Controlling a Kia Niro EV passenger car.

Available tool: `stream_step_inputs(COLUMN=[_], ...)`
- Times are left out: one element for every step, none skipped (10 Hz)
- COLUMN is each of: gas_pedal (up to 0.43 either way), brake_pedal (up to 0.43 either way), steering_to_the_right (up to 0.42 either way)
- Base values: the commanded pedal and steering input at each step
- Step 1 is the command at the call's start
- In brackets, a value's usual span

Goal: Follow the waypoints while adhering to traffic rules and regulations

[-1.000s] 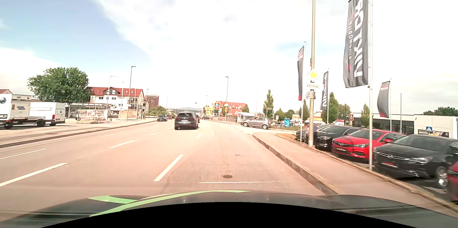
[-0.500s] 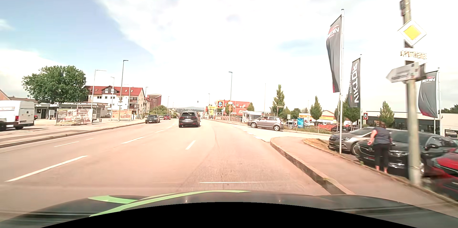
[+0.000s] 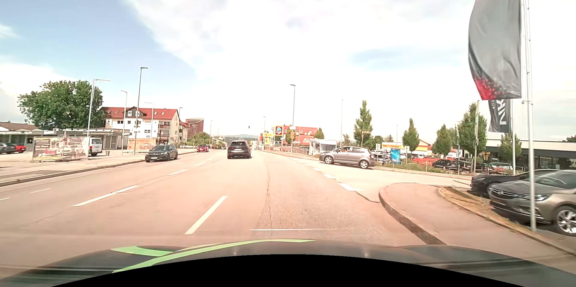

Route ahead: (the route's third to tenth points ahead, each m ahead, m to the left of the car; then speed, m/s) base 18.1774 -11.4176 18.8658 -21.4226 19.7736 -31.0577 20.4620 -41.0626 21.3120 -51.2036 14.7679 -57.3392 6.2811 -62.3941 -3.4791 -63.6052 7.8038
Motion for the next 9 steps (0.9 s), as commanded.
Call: stream_step_inputs(gas_pedal=[0.000,0.000,0.000,0.000,0.000,0.000,0.000,0.000,0.000], brake_pedal=[0.244,0.244,0.244,0.238,0.232,0.220,0.213,0.207,0.195], steering_to_the_right=[0.011,0.025,0.044,0.062,0.091,0.121,0.141,0.165,0.186])
